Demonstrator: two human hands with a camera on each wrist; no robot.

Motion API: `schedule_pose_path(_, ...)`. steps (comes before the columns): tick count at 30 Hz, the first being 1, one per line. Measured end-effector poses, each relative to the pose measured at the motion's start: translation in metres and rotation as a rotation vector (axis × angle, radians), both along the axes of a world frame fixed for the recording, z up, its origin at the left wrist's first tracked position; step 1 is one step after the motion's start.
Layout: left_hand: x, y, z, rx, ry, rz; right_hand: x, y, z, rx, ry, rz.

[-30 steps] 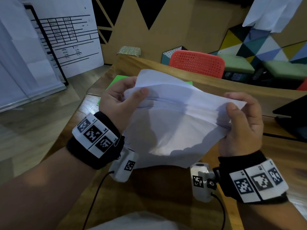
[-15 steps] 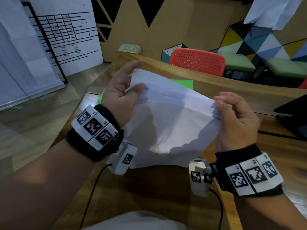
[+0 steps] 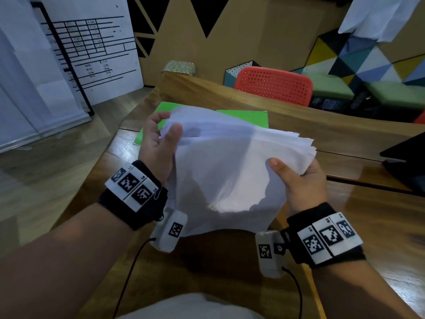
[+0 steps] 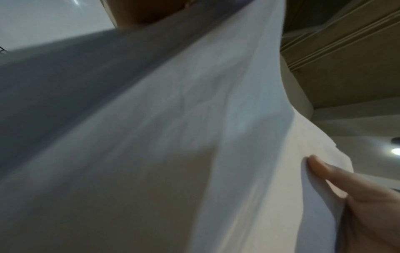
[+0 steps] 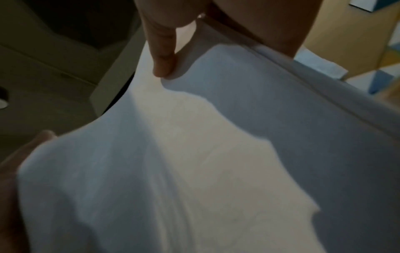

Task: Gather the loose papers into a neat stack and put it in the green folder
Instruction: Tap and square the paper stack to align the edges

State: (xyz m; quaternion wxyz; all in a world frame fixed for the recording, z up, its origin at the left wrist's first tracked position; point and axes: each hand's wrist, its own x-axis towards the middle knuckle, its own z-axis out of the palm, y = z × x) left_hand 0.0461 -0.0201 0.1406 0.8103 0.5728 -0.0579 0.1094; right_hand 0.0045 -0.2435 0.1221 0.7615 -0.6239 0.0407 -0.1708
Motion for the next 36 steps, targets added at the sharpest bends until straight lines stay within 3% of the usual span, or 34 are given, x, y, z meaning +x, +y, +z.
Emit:
schedule_pose_path(6, -0.016, -0.007, 0.007, -0.055, 0.007, -0.175, -0.012, 0.008, 0.004, 0.050, -0.062, -0.073)
schedule_pose_path(9, -0.015, -0.009, 0.019, -0.046, -0.079, -0.107, -0.016, 0.008, 0.011, -0.016, -0.085, -0.146)
schedule_pose_path(13, -0.013, -0.014, 0.020, 0.121, -0.194, -0.042, -0.017, 0.012, 0.015, -0.077, -0.181, -0.222)
schedule_pose_path(16, -0.011, -0.019, 0.013, 0.201, -0.141, -0.002, -0.020, 0.010, 0.016, -0.216, -0.318, -0.216)
schedule_pose_path(18, -0.011, -0.021, 0.011, 0.170, -0.103, 0.033, -0.020, 0.006, 0.018, -0.277, -0.310, -0.237)
schedule_pose_path(22, -0.003, -0.019, 0.011, 0.094, -0.081, 0.057, -0.015, -0.003, 0.022, -0.180, -0.281, -0.315)
schedule_pose_path(30, 0.004, -0.020, 0.010, -0.011, -0.037, 0.064, -0.009, -0.011, 0.021, -0.004, -0.200, -0.267)
schedule_pose_path(36, 0.001, -0.026, 0.007, 0.063, 0.134, 0.099, -0.010, -0.006, 0.020, -0.063, -0.158, -0.271)
